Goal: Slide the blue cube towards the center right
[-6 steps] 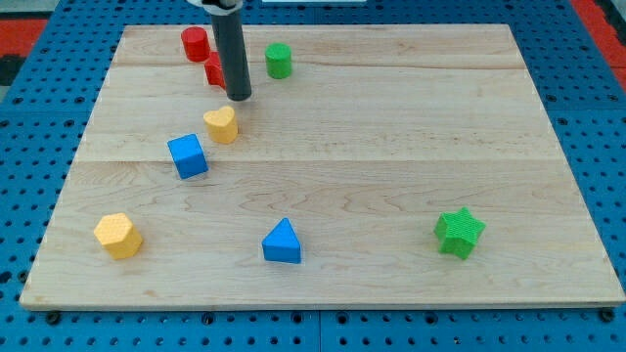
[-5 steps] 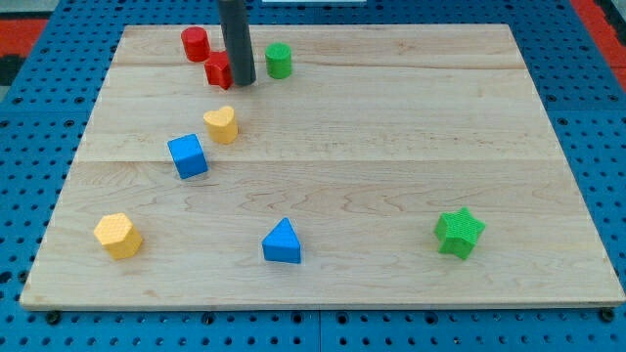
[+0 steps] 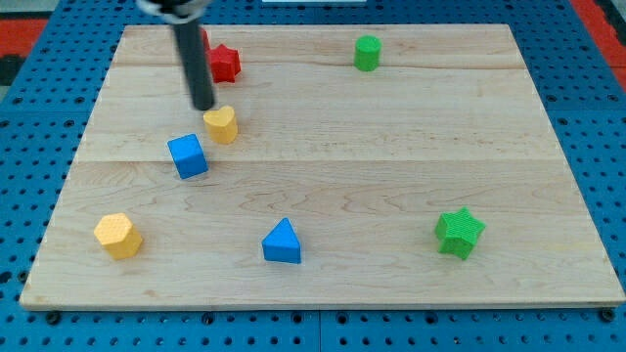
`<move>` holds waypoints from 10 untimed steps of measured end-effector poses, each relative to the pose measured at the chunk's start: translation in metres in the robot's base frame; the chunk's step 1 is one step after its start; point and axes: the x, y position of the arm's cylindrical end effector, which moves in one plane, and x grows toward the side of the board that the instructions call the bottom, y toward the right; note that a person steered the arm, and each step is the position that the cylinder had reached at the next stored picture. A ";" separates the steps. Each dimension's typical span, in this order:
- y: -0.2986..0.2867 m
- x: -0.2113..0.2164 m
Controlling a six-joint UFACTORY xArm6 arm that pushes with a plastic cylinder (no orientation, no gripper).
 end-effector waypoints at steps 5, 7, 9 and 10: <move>0.135 0.150; 0.198 0.079; 0.254 0.092; 0.307 0.072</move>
